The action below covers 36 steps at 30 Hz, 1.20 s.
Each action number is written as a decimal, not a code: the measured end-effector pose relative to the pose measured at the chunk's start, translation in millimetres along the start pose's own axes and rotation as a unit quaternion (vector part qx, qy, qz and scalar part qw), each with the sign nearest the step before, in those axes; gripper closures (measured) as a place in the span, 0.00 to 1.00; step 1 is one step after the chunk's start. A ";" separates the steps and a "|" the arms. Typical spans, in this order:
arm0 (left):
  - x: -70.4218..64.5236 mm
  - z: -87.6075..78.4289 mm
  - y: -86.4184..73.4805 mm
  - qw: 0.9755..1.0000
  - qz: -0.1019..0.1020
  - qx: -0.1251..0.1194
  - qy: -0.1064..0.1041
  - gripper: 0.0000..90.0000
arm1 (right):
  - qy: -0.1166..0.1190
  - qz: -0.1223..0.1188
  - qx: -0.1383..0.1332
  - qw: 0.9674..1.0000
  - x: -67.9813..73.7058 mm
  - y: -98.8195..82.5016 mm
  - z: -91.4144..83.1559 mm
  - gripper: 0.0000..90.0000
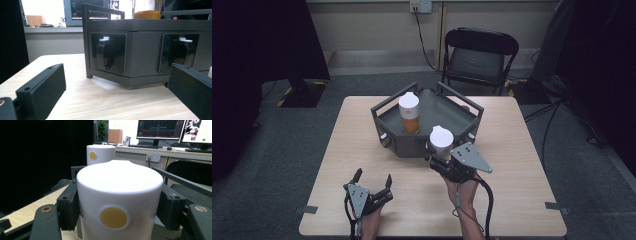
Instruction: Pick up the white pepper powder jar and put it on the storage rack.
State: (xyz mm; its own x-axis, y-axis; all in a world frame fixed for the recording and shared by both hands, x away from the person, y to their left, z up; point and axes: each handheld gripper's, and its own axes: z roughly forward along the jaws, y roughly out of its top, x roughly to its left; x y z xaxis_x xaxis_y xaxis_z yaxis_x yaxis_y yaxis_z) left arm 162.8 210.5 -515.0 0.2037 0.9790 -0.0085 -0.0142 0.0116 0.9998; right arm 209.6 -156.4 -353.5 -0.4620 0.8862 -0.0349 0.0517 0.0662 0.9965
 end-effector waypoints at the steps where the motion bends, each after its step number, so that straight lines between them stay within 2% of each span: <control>1: 0.0 0.0 0.0 1.000 0.000 0.000 0.000 0.01 | -0.001 0.000 0.000 1.000 -0.1 1.1 1.4 0.34; 9: -0.1 0.0 0.1 1.000 0.000 0.000 0.000 0.01 | -0.006 -0.007 0.001 1.000 -2.9 10.1 12.9 0.34; 21: -0.3 0.1 -0.1 1.000 0.000 0.000 0.001 0.01 | -0.020 -0.003 -0.001 1.000 -9.1 19.1 28.8 0.34; 27: -0.4 0.1 -0.1 1.000 0.000 0.000 0.001 0.01 | -0.022 0.007 -0.004 1.000 -15.4 23.4 35.5 0.34; 36: -0.8 0.0 0.0 1.000 0.000 0.000 0.002 0.01 | -0.031 0.006 -0.005 0.999 -16.7 31.8 52.2 0.34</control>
State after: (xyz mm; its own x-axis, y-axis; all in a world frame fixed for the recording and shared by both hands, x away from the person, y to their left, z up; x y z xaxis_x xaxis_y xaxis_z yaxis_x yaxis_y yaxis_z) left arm 162.7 209.6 -515.0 0.1993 0.9799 -0.0090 -0.0145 0.0121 0.9998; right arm 265.2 -145.1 -325.2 -0.4048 0.9140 -0.0280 0.0485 0.0520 0.9975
